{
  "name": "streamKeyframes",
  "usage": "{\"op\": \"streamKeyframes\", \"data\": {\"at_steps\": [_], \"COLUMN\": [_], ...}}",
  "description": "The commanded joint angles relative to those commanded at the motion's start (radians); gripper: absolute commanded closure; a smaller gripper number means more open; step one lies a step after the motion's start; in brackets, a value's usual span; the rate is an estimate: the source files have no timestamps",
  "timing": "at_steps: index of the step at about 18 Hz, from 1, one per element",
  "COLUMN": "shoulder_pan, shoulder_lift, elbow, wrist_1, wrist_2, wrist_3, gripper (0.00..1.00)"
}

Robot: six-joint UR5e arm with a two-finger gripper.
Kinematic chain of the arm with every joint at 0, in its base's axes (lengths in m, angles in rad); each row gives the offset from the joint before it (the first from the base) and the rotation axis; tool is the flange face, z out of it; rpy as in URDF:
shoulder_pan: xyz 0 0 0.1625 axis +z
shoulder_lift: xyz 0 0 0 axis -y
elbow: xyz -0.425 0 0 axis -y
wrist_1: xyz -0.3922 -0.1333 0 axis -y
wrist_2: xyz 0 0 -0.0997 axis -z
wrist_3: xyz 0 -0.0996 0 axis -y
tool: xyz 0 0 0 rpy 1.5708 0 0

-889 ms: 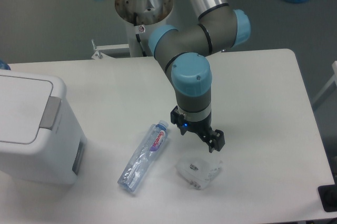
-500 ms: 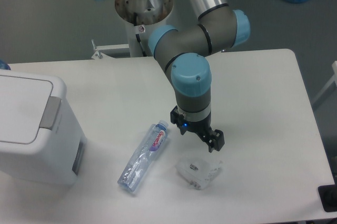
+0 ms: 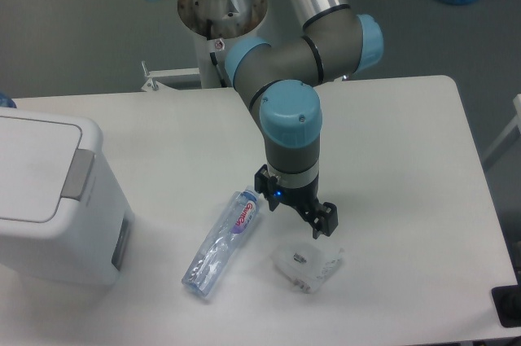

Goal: Open the trash can

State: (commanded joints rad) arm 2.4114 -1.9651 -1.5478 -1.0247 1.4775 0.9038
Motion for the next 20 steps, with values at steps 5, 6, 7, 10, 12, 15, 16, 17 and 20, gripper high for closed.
{"op": "streamKeyframes", "data": {"at_steps": [5, 6, 7, 10, 12, 15, 16, 17, 20], "shoulder_pan": [-0.009, -0.011, -0.009, -0.011, -0.015, -0.037, -0.038, -0.041, -0.055], "shoulder_lift": [0.023, 0.023, 0.023, 0.025, 0.055, 0.066, 0.069, 0.077, 0.11], "elbow": [0.003, 0.003, 0.002, -0.003, -0.008, -0.011, -0.011, -0.011, -0.021], "wrist_1": [-0.003, -0.003, -0.003, -0.003, 0.005, 0.006, 0.005, 0.005, -0.006], "wrist_2": [-0.126, -0.158, -0.201, -0.325, -0.358, -0.445, -0.486, -0.515, -0.548], "wrist_3": [-0.136, -0.154, -0.16, -0.184, -0.235, -0.252, -0.256, -0.258, -0.266], "gripper": [0.0, 0.0, 0.0, 0.0, 0.0, 0.0, 0.0, 0.0, 0.0]}}
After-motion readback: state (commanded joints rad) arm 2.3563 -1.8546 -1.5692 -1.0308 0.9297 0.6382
